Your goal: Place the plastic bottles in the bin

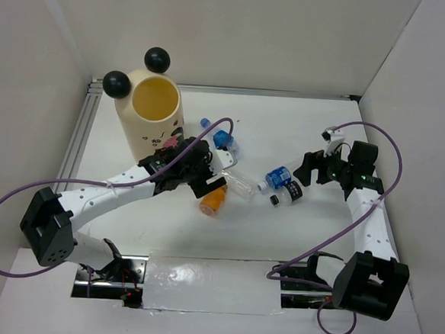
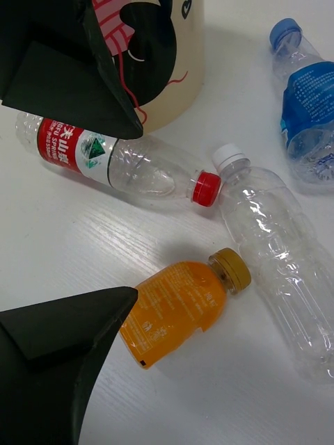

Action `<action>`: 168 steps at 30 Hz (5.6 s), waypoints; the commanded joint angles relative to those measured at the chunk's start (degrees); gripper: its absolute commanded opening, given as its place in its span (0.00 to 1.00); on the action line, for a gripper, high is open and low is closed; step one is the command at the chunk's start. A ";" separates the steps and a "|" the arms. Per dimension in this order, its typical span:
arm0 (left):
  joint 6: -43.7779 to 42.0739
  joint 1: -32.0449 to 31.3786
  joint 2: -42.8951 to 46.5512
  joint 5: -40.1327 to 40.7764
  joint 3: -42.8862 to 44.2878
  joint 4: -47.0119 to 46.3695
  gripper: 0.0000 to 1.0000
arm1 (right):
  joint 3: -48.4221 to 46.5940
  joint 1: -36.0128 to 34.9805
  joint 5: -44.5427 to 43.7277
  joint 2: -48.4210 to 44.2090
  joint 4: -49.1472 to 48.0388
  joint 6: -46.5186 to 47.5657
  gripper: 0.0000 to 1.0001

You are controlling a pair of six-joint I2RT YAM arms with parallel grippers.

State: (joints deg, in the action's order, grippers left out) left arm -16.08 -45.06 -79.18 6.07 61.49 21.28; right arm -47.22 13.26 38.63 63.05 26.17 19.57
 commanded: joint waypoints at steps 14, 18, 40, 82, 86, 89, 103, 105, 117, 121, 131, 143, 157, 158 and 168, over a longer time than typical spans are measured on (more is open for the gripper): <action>-6.42 2.96 -9.76 -1.60 4.68 -0.28 0.72 | 1.61 -0.34 10.41 0.32 7.58 22.08 0.93; -7.13 2.43 -15.12 3.59 6.53 -0.97 0.96 | 1.08 -0.34 10.41 0.85 8.10 23.14 0.95; -2.30 0.59 -32.80 18.54 12.16 -2.12 0.48 | 0.55 -0.34 11.02 3.14 10.39 25.60 0.95; -7.93 11.21 -3.26 22.06 31.23 -19.78 0.01 | 3.36 0.19 16.48 2.61 15.56 37.01 0.70; -4.94 9.56 -2.65 18.73 33.23 -16.73 1.00 | 2.22 0.19 22.87 2.61 28.99 59.99 1.00; -1.52 4.73 -2.65 16.96 39.81 -12.33 1.00 | 2.74 -5.05 24.82 2.61 36.84 78.50 1.00; 39.77 -9.69 34.12 21.60 -4.70 4.54 1.00 | 3.19 -55.07 -7.39 11.12 -15.52 60.67 0.99; 48.89 -10.22 39.69 26.60 -8.22 11.29 1.00 | 2.23 -58.33 -10.76 15.67 -19.73 61.54 0.99; 66.87 -10.23 59.14 32.96 -15.97 27.41 1.00 | -9.46 -64.58 -19.56 36.78 -15.03 71.29 0.90; 69.42 -10.23 55.10 31.30 -15.97 27.94 1.00 | -13.68 -63.63 -16.15 38.30 -3.89 73.67 0.53; 76.11 -10.23 50.87 32.17 -21.41 22.41 1.00 | -35.97 -57.12 10.22 27.13 -6.00 40.45 0.32; 75.58 -10.23 53.34 29.44 -27.56 16.08 1.00 | -61.65 -49.56 27.11 40.47 -34.15 8.48 0.27; 74.88 -10.23 48.94 25.40 -30.47 7.56 1.00 | -81.20 -52.19 25.97 63.60 -52.89 -13.61 0.41; 73.74 -10.23 48.33 25.40 -31.08 6.25 1.00 | -78.23 -52.19 25.18 63.08 -52.89 -12.64 0.47; 58.38 -6.01 29.45 21.73 -31.00 -19.47 1.00 | -80.67 -49.65 27.81 60.02 -40.06 -4.20 1.00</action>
State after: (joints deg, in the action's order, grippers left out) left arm 49.91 -53.04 -44.82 29.85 29.95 15.35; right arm -126.15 -37.74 65.19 127.94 -17.45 12.19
